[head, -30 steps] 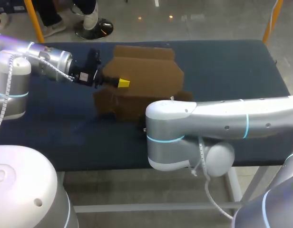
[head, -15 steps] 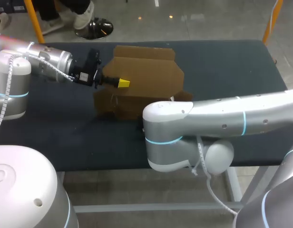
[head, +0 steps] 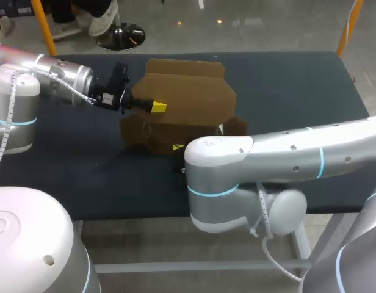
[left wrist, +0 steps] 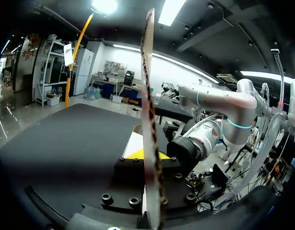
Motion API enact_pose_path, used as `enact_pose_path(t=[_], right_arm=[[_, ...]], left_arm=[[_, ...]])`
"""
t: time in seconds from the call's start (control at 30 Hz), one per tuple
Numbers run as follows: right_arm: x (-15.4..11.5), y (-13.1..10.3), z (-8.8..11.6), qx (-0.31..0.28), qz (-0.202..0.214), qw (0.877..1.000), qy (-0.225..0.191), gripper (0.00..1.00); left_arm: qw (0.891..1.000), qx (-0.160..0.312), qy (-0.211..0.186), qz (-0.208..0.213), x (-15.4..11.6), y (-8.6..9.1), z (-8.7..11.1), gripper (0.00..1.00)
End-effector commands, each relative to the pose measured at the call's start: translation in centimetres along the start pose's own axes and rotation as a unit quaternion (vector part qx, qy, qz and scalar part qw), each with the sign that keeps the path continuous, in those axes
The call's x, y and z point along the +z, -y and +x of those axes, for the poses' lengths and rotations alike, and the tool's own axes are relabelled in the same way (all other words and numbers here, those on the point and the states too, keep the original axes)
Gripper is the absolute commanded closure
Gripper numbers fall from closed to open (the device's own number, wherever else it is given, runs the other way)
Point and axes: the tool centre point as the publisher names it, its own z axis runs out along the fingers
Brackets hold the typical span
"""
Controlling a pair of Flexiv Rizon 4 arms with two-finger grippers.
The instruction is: Assemble the packaging by folding the flat box into shape, placing the metal phone stand inside, and closing the box properly
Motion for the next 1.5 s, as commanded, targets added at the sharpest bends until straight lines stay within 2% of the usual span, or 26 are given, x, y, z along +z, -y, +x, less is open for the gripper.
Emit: enact_pose_path(t=[0.03,0.47,0.7,1.13,1.17,1.2,1.23,1.37,1.5], right_arm=[[-2.0,-0.1,0.1,0.000,-0.005,1.000,-0.006,1.00],[-6.9,-1.2,-0.5,0.002,-0.023,0.999,-0.037,1.00],[-9.9,-1.7,-1.7,-0.004,-0.040,0.998,-0.049,1.00],[-14.0,-1.3,-4.3,-0.029,-0.033,0.995,-0.085,1.00],[-14.3,-1.3,-4.3,-0.035,-0.036,0.995,-0.092,1.00],[-14.6,-1.3,-4.5,-0.037,-0.037,0.995,-0.089,0.90],[-14.8,-1.3,-4.8,-0.039,-0.037,0.995,-0.080,0.86],[-15.6,-1.3,-5.7,-0.046,-0.040,0.995,-0.080,0.91],[-16.3,-1.2,-6.7,-0.049,-0.041,0.994,-0.085,0.86]], left_arm=[[1.000,0.000,0.000,-0.002,0.0,-0.3,-0.1,1.00],[1.000,0.000,0.000,-0.002,0.0,-0.3,-0.1,1.00],[1.000,0.000,0.000,-0.002,0.0,-0.3,-0.1,1.00],[1.000,0.000,0.000,-0.002,0.0,-0.3,-0.1,1.00],[1.000,0.000,0.000,-0.002,0.0,-0.3,-0.1,1.00],[1.000,0.000,0.000,-0.002,0.0,-0.3,-0.1,1.00],[1.000,0.000,0.000,-0.002,0.0,-0.3,-0.1,1.00],[1.000,0.000,0.000,-0.002,0.0,-0.3,-0.1,1.00],[1.000,0.000,0.000,-0.002,0.0,-0.3,-0.1,1.00]])
